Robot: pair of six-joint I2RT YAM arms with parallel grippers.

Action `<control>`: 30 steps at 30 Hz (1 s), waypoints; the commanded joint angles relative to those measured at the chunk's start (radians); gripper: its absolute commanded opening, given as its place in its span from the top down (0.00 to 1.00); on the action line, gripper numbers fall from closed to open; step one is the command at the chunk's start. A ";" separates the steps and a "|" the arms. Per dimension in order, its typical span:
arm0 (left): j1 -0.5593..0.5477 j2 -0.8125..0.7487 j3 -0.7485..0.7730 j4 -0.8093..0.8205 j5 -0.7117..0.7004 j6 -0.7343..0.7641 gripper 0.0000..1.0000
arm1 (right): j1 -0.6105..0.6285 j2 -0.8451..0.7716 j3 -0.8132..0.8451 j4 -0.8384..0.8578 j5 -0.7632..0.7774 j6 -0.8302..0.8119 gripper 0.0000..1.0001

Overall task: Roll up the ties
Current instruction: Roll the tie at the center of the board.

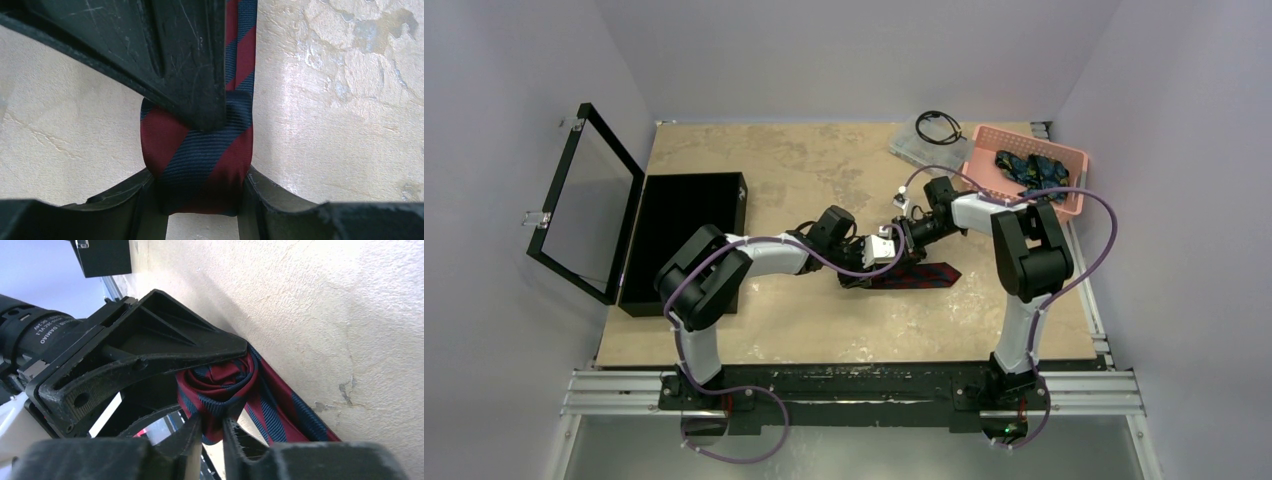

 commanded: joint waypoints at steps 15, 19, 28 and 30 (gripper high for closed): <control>0.020 -0.054 -0.128 0.171 0.129 -0.178 0.53 | -0.020 0.104 0.009 -0.116 0.398 -0.129 1.00; 0.021 -0.102 -0.204 0.337 0.149 -0.218 0.43 | -0.020 0.117 0.027 -0.133 0.481 -0.130 1.00; 0.020 -0.076 -0.255 0.529 0.131 -0.310 0.35 | -0.010 0.142 0.042 -0.150 0.578 -0.135 1.00; 0.020 -0.073 -0.260 0.570 0.116 -0.347 0.33 | -0.008 0.159 0.048 -0.145 0.579 -0.133 1.00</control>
